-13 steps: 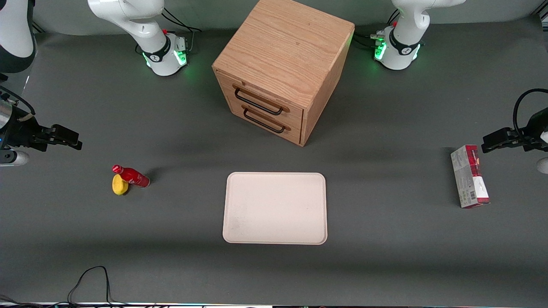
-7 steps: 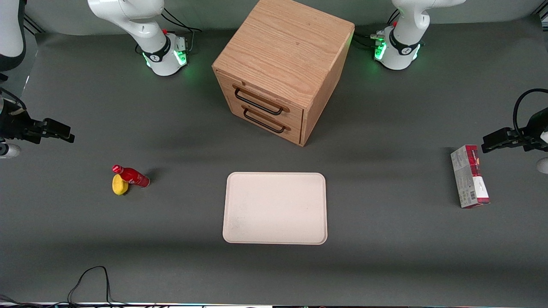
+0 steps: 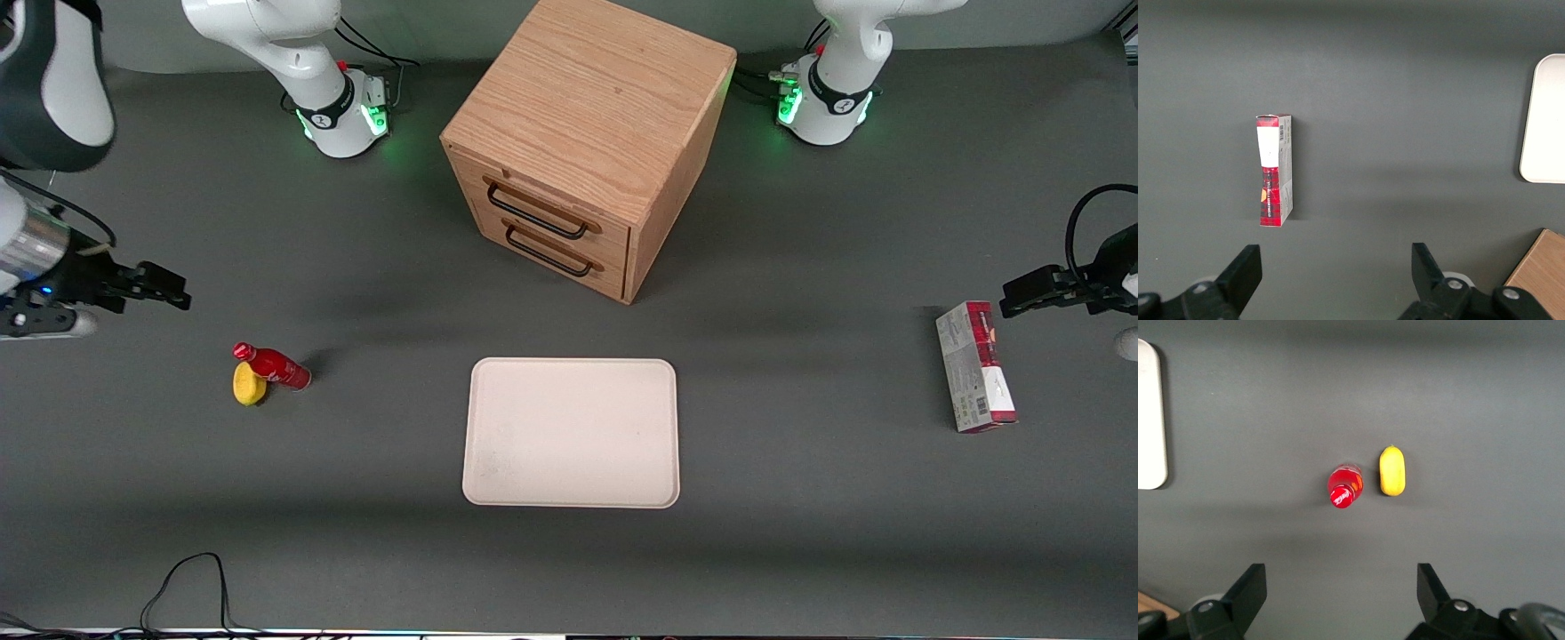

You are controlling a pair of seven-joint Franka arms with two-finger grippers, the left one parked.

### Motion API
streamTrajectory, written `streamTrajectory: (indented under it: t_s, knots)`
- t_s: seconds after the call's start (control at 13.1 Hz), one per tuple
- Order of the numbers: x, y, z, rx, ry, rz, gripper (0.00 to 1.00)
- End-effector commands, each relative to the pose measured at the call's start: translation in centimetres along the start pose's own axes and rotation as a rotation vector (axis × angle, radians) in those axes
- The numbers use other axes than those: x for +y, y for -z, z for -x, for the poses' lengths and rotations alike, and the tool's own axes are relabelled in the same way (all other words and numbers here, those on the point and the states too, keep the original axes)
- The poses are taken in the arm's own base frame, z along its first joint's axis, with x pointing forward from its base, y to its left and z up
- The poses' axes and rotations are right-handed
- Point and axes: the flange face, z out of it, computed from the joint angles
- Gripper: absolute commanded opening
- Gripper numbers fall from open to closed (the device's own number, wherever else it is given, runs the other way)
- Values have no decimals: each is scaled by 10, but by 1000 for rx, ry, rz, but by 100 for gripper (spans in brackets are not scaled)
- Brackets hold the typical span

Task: Place coke bottle on tray
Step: 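Lower the open right gripper over the bottle's neck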

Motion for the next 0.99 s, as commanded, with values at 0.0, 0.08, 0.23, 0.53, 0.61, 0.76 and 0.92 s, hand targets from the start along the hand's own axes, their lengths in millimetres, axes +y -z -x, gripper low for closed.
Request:
streamTrajectory:
  t_s: [0.0,0.08,0.23,0.53,0.61,0.76,0.92]
  knots:
    - [-2,-35,11,30,15,-5,100]
    - [-2,-48,12,39,15,-4,100]
    - [-2,-77,14,53,15,0,100]
    - [-3,-125,4,50,15,9,100]
    - [-3,-136,0,47,16,12,100]
    - [-3,-154,-5,51,6,5,100]
    - [-3,-165,-7,43,-4,-5,100]
